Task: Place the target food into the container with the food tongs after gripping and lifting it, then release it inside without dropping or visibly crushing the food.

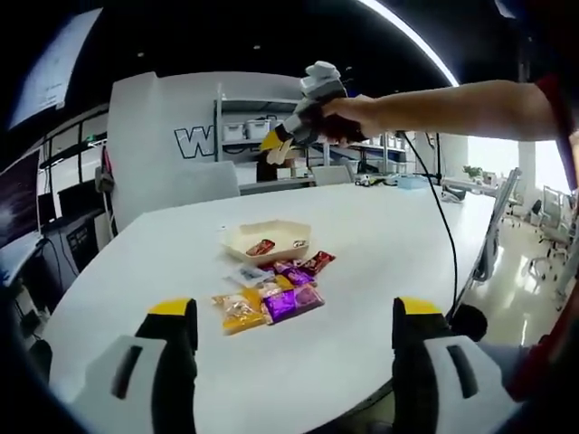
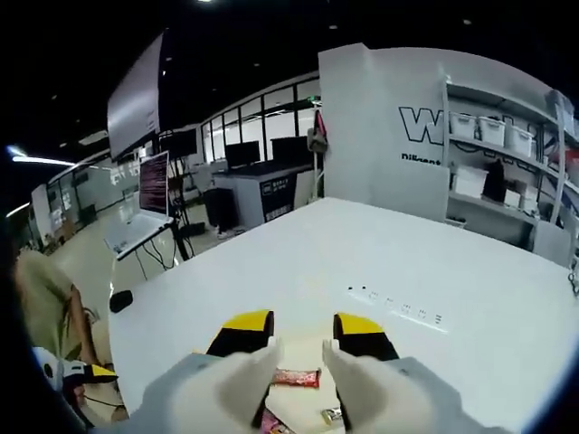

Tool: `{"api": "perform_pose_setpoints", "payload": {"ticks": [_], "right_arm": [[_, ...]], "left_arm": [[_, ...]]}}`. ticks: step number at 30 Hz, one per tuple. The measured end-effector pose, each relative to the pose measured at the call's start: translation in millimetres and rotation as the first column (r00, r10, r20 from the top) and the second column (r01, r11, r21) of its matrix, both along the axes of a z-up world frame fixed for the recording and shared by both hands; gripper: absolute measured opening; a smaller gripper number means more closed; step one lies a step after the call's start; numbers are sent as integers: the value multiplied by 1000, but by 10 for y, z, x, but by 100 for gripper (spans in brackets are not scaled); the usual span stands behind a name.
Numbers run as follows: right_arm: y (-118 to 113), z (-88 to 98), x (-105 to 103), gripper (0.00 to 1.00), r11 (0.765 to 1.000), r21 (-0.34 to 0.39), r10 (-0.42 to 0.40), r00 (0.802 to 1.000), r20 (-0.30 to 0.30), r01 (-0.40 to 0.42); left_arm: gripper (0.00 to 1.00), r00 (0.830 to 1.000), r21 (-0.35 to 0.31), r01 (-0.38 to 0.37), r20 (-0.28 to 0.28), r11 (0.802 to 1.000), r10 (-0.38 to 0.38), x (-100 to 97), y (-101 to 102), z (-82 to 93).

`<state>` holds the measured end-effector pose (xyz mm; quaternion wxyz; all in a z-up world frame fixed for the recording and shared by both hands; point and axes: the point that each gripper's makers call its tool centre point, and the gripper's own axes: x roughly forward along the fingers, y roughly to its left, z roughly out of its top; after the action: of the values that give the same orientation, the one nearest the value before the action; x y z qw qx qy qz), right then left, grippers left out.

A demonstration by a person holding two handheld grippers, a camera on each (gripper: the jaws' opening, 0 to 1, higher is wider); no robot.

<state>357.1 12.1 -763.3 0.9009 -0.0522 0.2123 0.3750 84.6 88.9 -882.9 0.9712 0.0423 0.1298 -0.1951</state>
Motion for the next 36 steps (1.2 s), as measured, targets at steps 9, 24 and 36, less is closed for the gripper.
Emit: {"api": "perform_pose_setpoints", "payload": {"ticks": [9,24,36], "right_arm": [[-118,-196,-61,20,1000,5,-3,1000,-8,4],[-252,-451,-258,21,999,45,12,999,-44,-10],[-342,-762,-381,20,999,41,21,997,-68,-18]], "left_arm": [[89,1000,9,-9,-11,1000,10,-14,25,-28],[88,1000,23,6,-15,1000,-6,23,-19,-40],[88,999,31,33,-34,999,-32,4,-113,-117]]}}
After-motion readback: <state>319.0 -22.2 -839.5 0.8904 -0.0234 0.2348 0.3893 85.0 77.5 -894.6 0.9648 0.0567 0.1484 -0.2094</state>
